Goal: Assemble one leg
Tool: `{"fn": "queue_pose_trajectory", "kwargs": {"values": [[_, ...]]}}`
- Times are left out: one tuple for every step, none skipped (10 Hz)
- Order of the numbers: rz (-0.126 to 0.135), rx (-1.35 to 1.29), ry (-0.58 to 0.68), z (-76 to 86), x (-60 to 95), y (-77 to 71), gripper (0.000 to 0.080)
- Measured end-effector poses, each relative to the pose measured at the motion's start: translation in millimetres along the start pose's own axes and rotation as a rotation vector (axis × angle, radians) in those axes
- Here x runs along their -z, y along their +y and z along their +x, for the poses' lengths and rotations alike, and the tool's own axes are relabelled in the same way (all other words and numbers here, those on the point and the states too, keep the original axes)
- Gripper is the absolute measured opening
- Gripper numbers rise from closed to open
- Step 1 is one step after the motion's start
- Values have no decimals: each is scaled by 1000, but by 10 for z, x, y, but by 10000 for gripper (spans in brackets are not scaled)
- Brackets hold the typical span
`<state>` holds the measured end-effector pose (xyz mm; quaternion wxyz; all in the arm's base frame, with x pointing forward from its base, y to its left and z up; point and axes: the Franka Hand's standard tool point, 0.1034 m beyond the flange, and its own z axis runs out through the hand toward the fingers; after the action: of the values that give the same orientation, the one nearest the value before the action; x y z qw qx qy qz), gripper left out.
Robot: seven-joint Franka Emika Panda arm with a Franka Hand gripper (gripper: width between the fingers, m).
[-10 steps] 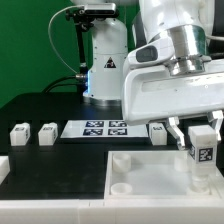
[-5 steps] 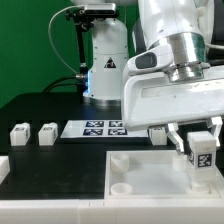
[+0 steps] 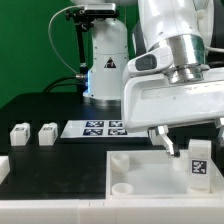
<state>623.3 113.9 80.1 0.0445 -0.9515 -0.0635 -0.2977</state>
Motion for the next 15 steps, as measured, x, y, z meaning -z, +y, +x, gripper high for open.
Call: {"fn": "queue_pose_trajectory", "kwargs": {"values": [[0, 0, 0, 0, 0, 0, 627], [0, 0, 0, 0, 0, 0, 627], [0, 0, 0, 0, 0, 0, 645], [0, 0, 0, 0, 0, 0, 648], [0, 0, 0, -1, 0, 1, 648], [0, 0, 0, 0, 0, 1, 649], [0, 0, 0, 0, 0, 1, 649], [0, 0, 0, -1, 0, 1, 649], [3, -18, -20, -16, -10, -13, 649], [16, -74, -84, 6, 2, -74, 649], [14, -93, -72, 104, 26, -54, 649], [15, -129, -101, 105, 6, -5, 649], [38, -209, -244, 53, -11, -48, 649], [58, -227, -368, 45, -8, -66, 649], [76, -238, -494, -11, -7, -39, 649]]}}
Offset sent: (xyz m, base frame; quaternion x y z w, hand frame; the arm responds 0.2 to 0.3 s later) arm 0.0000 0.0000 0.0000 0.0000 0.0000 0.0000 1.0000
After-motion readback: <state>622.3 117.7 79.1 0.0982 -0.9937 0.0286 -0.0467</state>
